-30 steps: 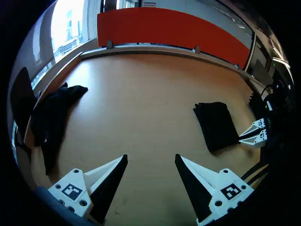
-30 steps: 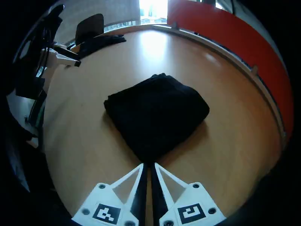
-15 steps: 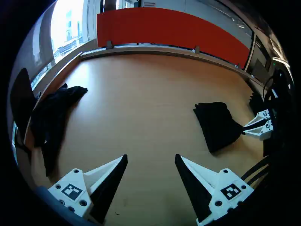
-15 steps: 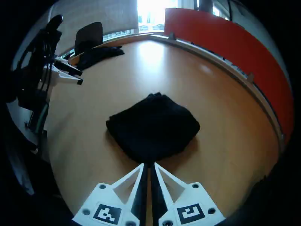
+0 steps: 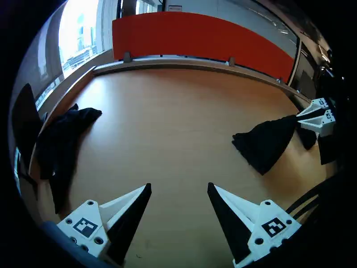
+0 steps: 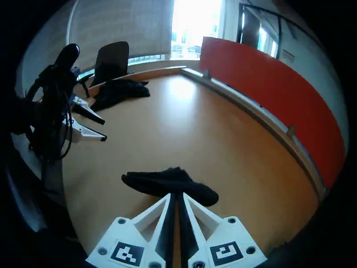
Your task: Fold towel
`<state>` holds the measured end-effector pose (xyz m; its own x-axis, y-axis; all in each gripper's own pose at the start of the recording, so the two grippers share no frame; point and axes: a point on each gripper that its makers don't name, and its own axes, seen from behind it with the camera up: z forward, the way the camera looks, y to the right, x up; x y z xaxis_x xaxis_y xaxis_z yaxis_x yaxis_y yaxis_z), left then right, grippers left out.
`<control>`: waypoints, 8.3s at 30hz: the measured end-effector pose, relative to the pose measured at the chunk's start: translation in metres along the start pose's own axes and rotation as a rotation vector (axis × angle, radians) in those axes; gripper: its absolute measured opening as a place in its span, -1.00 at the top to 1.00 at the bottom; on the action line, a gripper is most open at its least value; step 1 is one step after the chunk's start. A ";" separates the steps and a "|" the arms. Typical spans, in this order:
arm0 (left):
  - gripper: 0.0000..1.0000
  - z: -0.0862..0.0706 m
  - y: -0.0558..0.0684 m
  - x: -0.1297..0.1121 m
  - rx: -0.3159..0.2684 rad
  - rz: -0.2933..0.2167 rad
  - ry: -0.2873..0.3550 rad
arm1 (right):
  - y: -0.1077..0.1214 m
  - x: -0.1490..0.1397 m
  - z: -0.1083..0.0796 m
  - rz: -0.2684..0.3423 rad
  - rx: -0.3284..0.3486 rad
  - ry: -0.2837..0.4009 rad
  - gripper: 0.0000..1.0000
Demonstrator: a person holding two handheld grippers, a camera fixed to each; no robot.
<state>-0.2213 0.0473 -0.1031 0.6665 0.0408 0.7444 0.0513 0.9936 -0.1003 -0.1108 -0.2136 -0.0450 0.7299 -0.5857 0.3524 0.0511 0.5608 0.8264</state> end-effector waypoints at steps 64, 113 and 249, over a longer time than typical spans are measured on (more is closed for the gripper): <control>-0.87 0.005 0.023 0.029 -0.015 0.042 0.015 | 0.275 -0.047 -0.162 0.172 -0.406 -0.031 0.91; -0.87 0.012 0.038 0.044 -0.032 0.084 0.013 | 0.291 -0.187 -0.254 0.365 -0.544 -0.178 0.91; -0.87 0.001 0.035 0.045 -0.033 0.102 0.039 | 0.244 -0.281 -0.256 0.741 -0.689 -0.127 -0.77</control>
<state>-0.1898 0.0843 -0.0725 0.6980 0.1363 0.7030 0.0058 0.9806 -0.1959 -0.1289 0.2383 -0.0549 0.6617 0.0101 0.7497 0.0265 0.9990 -0.0368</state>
